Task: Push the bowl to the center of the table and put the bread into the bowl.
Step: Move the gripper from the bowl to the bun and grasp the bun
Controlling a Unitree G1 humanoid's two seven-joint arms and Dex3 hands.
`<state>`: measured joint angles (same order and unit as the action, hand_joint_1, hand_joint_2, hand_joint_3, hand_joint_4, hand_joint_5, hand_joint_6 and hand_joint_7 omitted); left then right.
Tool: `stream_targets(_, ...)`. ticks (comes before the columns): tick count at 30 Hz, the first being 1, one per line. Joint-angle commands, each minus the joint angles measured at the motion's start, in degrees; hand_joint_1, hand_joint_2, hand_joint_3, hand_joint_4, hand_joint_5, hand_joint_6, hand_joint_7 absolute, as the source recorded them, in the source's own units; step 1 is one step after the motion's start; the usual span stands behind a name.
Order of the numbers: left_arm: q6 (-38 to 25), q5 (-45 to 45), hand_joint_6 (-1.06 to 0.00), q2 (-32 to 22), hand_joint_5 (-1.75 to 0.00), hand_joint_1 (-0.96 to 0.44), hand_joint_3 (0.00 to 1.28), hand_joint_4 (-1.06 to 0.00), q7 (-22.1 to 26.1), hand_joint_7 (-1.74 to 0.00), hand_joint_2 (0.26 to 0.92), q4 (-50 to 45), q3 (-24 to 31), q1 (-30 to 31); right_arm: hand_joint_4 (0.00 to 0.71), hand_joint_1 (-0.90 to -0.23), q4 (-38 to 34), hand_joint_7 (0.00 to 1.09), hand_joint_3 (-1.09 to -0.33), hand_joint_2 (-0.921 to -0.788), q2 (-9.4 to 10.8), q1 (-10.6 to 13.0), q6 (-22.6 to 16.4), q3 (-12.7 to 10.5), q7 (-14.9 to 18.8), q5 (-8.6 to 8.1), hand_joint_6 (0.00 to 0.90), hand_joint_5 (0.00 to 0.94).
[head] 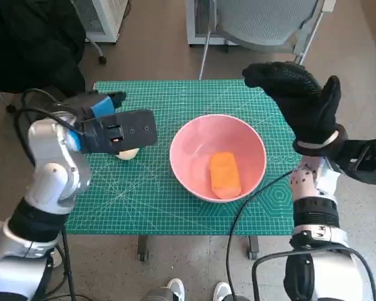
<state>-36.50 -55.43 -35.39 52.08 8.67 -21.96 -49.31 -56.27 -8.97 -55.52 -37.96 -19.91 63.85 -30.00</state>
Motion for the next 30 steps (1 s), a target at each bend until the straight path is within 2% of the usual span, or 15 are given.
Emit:
stream_targets(1, 0.75, 0.31, -0.14, 0.56, 0.00, -0.24, 0.00, 0.00, -1.04, 0.00, 0.683, 3.60, -0.64, -2.44, 0.179, -0.642, 0.11, 0.01, -0.708, -0.921, -0.61, 0.31, 0.29, 0.06, -0.22, 0.60, 0.255, 0.002)
stream_targets(12, 5.83, 2.44, -0.13, 2.30, -0.01, -0.28, 0.01, -0.01, -5.04, 0.00, 0.689, 16.73, -2.12, -6.50, 0.177, -0.640, 0.67, 0.00, -0.716, -0.921, -0.93, 0.37, 0.59, 0.20, -0.75, 0.79, 0.253, 0.001)
stream_targets(16, 7.48, 3.58, -0.13, 3.08, -0.08, -0.31, 0.01, -0.25, -6.47, 0.00, 0.700, 21.42, -2.56, -8.29, 0.175, -0.639, 0.63, 0.00, -0.714, -0.921, -1.09, 0.37, 0.66, 0.23, -1.07, 0.92, 0.252, 0.000)
stream_targets(17, 7.73, 3.83, -0.13, 3.28, -0.20, -0.32, 0.01, -0.27, -6.79, 0.00, 0.701, 22.37, -2.63, -8.68, 0.175, -0.638, 0.60, 0.00, -0.714, -0.921, -1.12, 0.36, 0.71, 0.23, -1.14, 0.94, 0.252, 0.000)
stream_targets(19, 8.22, 4.26, -0.13, 3.71, -0.75, -0.32, 0.01, -0.19, -7.41, 0.00, 0.703, 24.32, -2.81, -9.42, 0.176, -0.636, 0.77, 0.00, -0.711, -0.921, -1.12, 0.42, 0.77, 0.30, -1.30, 1.02, 0.253, 0.000)
stream_targets(20, 8.43, 4.50, -0.13, 3.95, -0.85, -0.31, 0.01, -0.18, -7.81, 0.00, 0.703, 25.28, -2.90, -9.75, 0.175, -0.636, 0.90, 0.00, -0.711, -0.921, -1.12, 0.46, 0.81, 0.31, -1.36, 1.06, 0.253, 0.000)
stream_targets(21, 8.61, 4.73, -0.13, 4.12, -1.07, -0.31, 0.01, -0.14, -8.16, 0.00, 0.703, 26.06, -3.00, -10.04, 0.176, -0.638, 0.97, 0.00, -0.710, -0.921, -1.12, 0.48, 0.84, 0.32, -1.42, 1.10, 0.254, 0.000)
stream_targets(23, 9.32, 5.04, -0.13, 4.60, -1.37, -0.30, 0.00, -0.09, -9.31, 0.00, 0.703, 28.09, -3.39, -10.61, 0.175, -0.640, 1.21, 0.00, -0.709, -0.921, -1.16, 0.59, 0.96, 0.33, -1.48, 1.14, 0.254, 0.000)
stream_targets(25, 10.15, 5.18, -0.13, 5.10, -1.53, -0.30, 0.00, -0.05, -10.45, 0.00, 0.703, 30.26, -3.89, -11.25, 0.175, -0.641, 1.46, 0.00, -0.709, -0.921, -1.19, 0.68, 1.06, 0.36, -1.56, 1.19, 0.255, 0.000)
stream_targets(30, 12.29, 5.70, -0.13, 6.88, -1.69, -0.31, 0.00, -0.03, -13.82, 0.00, 0.704, 36.51, -5.08, -13.02, 0.175, -0.646, 2.18, 0.01, -0.711, -0.921, -1.28, 0.93, 1.30, 0.51, -1.92, 1.36, 0.256, 0.000)
